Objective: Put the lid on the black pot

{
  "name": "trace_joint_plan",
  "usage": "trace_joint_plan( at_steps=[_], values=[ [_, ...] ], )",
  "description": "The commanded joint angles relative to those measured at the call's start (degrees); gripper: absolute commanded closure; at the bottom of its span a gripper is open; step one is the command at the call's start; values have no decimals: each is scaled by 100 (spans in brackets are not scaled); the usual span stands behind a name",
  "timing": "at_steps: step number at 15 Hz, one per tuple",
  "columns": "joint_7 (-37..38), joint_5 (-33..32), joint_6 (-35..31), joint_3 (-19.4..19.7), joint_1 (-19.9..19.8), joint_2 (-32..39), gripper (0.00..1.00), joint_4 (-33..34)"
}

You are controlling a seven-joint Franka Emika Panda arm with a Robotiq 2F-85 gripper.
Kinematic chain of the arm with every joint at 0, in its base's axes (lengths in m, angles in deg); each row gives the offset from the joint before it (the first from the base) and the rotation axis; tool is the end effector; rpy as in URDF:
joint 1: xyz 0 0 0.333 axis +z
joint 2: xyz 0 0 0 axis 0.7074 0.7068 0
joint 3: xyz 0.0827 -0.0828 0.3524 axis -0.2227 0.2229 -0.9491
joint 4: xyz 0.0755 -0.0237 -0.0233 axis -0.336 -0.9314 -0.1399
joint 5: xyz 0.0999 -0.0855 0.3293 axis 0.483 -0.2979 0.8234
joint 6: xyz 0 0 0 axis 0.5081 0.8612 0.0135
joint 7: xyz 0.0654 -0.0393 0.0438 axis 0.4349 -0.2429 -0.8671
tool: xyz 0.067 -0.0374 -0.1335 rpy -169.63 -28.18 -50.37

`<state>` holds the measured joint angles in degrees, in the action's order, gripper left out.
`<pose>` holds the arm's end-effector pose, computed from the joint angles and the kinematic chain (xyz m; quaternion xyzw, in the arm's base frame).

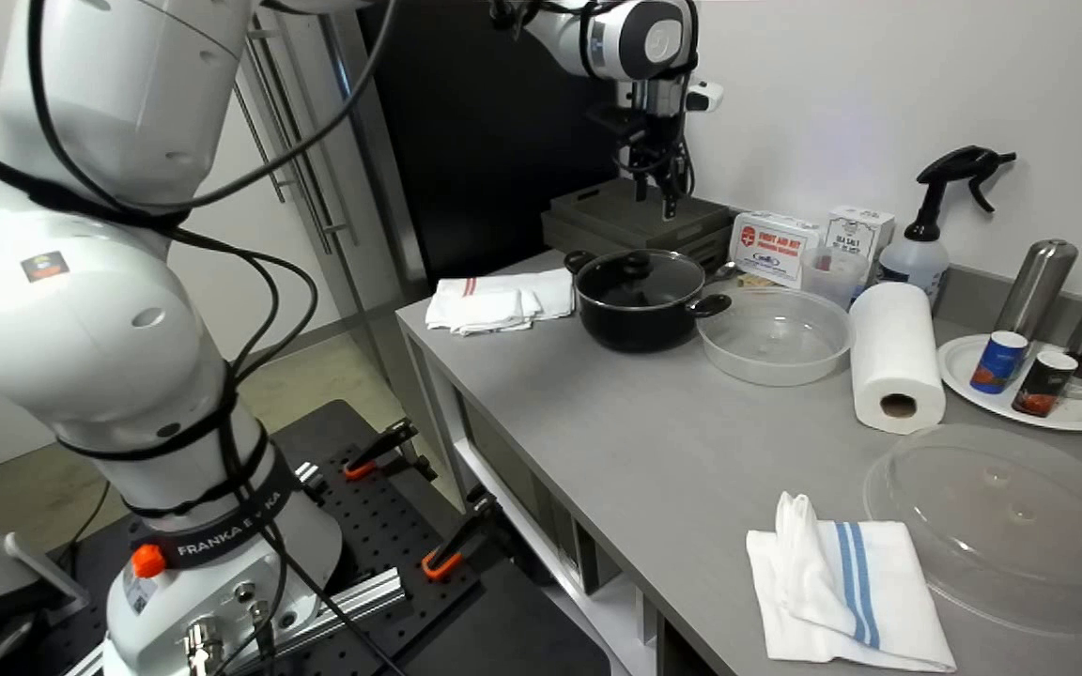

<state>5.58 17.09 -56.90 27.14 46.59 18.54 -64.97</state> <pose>0.7245 0.0182 0.3348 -0.9780 0.2056 -0.0140 0.0310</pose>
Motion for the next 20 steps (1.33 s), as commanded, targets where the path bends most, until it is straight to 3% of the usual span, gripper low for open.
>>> trace_joint_plan(
  at_steps=[1,11,19,20],
  values=[
    [-270,-45,-623,156,9,-1011,0,-1387],
    [-431,-302,-1412,460,-110,-2522,0,-3562],
    [-321,-657,-1758,570,-304,-3056,0,-4460],
    [-375,-524,-1504,519,-320,-2800,0,-4076]
  ],
)
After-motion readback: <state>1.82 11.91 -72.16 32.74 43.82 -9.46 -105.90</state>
